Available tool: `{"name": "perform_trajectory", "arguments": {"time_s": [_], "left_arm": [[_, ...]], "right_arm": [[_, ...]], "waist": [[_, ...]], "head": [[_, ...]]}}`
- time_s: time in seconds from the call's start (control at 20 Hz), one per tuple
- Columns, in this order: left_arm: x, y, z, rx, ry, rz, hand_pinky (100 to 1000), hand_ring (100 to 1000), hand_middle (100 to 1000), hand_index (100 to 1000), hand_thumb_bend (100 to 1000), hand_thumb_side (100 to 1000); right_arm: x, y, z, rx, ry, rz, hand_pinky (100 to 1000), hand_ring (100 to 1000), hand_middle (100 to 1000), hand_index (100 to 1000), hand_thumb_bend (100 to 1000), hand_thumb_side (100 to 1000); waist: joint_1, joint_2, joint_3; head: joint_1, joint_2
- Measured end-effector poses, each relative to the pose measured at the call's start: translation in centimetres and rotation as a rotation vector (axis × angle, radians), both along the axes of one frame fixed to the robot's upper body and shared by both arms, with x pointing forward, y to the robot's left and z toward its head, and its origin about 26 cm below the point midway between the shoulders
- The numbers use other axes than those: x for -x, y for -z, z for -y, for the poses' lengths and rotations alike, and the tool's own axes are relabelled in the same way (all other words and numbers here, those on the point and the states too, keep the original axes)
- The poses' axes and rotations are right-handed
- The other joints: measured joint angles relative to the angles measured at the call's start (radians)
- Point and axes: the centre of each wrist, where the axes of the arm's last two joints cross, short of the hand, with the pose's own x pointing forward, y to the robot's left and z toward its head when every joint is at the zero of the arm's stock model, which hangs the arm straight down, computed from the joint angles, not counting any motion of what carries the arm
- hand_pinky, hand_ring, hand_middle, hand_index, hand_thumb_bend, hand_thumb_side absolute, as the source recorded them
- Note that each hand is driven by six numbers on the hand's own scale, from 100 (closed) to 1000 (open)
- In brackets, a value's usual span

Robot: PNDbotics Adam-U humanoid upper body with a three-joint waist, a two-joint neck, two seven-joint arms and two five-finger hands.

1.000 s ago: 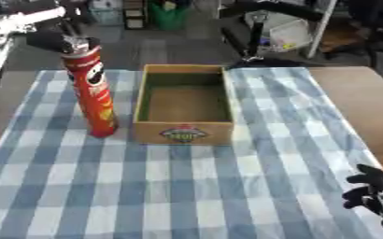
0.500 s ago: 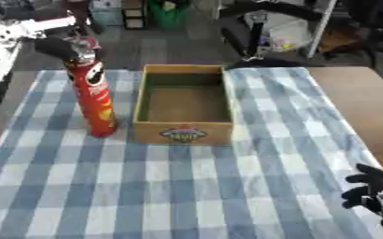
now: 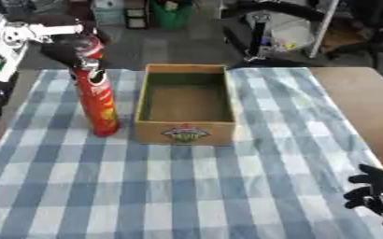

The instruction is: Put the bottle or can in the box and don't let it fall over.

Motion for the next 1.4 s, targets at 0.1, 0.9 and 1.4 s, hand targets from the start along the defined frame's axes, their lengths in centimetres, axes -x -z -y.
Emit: {"name": "perform_trajectory", "arguments": {"time_s": [0.1, 0.9, 1.4], "left_arm": [[-0.03, 0.11, -0.06, -0.010, -0.006, -0.004, 705, 767, 826, 911, 359, 648], [-0.13, -0.42, 0.00, -0.036, -0.018, -0.057, 483, 626, 789, 901, 100, 342], [-0.11, -0.52, 0.07, 0.006, -0.006, -0.069, 333, 477, 663, 858, 100, 175]], "right_arm": [[0.00, 0.00, 0.00, 0.000, 0.000, 0.000, 526, 578, 660, 844, 100, 648], [-0.01, 0.16, 0.02, 0.000, 0.000, -0.005, 526, 578, 660, 845, 100, 649], [-0.01, 0.17, 0.03, 0.001, -0.003, -0.006, 526, 578, 660, 845, 100, 649]], "waist": [[0.000, 0.000, 0.000], [0.002, 0.000, 0.000], [0.002, 0.000, 0.000]], "head": [[0.000, 0.000], [0.008, 0.001], [0.009, 0.009]]}}
